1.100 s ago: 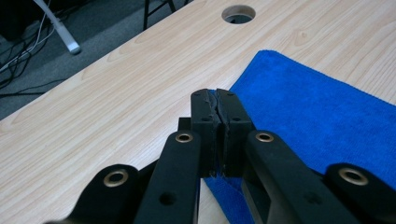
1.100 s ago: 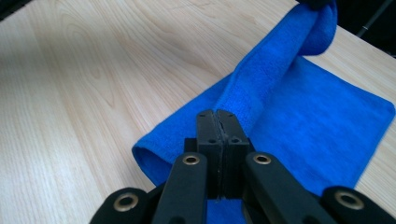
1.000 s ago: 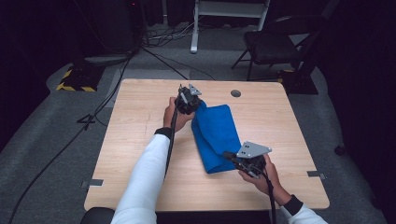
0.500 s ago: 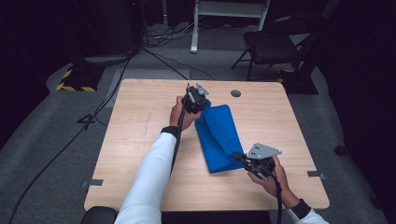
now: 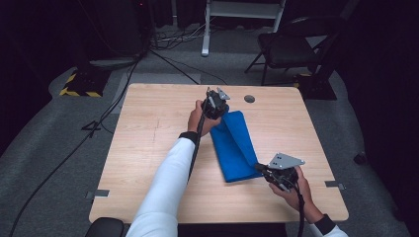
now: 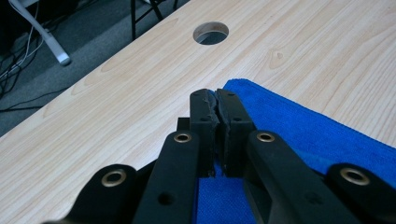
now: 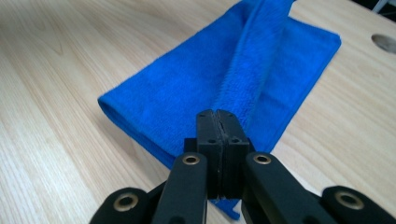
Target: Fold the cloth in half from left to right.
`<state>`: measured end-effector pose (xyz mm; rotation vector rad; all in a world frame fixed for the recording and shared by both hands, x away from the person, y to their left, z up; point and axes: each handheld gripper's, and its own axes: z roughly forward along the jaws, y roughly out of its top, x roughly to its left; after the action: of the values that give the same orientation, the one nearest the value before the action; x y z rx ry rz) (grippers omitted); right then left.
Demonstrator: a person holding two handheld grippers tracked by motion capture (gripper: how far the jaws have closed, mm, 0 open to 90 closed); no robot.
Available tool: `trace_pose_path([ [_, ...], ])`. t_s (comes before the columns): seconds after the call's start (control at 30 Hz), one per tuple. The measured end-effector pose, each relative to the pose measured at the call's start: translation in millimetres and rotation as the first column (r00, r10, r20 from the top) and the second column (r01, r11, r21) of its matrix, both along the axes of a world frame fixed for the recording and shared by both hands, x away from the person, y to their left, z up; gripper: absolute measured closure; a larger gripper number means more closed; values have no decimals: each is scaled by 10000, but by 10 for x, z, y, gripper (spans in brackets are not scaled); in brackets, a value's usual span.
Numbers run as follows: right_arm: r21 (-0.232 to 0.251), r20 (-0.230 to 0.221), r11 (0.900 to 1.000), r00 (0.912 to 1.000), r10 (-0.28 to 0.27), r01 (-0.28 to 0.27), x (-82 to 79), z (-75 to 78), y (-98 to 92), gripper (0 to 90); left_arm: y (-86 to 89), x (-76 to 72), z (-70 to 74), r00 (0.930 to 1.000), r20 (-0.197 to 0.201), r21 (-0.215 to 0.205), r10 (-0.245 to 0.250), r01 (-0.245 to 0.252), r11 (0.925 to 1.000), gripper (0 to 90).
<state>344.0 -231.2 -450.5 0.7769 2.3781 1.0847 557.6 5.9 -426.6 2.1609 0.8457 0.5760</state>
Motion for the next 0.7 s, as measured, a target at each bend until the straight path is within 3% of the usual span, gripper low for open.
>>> trace_pose_path([
  [0.1, -125, -196, 9999, 9998, -22, 20, 0, -61, -16, 897, -64, 9, -54, 10000, -34, 154, 43, -42, 9999, 800],
  [0.23, -328, -507, 9995, 9987, 25, -41, 38, -162, -11, 897, -103, 23, -161, 9990, -281, 295, 355, -347, 9990, 673],
  [0.5, -580, -814, 9983, 9967, -23, -24, 65, -255, -12, 897, -119, 29, -269, 9990, -439, 343, -5, 20, 9994, 830],
  [0.57, -616, -850, 9981, 9964, -48, -5, 66, -264, -18, 897, -136, 31, -269, 9993, -365, 246, -108, 117, 9996, 876],
  [0.7, -653, -965, 9979, 9953, -93, 30, 65, -283, -43, 897, -212, 83, -201, 9994, -290, 62, -181, 183, 9998, 883],
])
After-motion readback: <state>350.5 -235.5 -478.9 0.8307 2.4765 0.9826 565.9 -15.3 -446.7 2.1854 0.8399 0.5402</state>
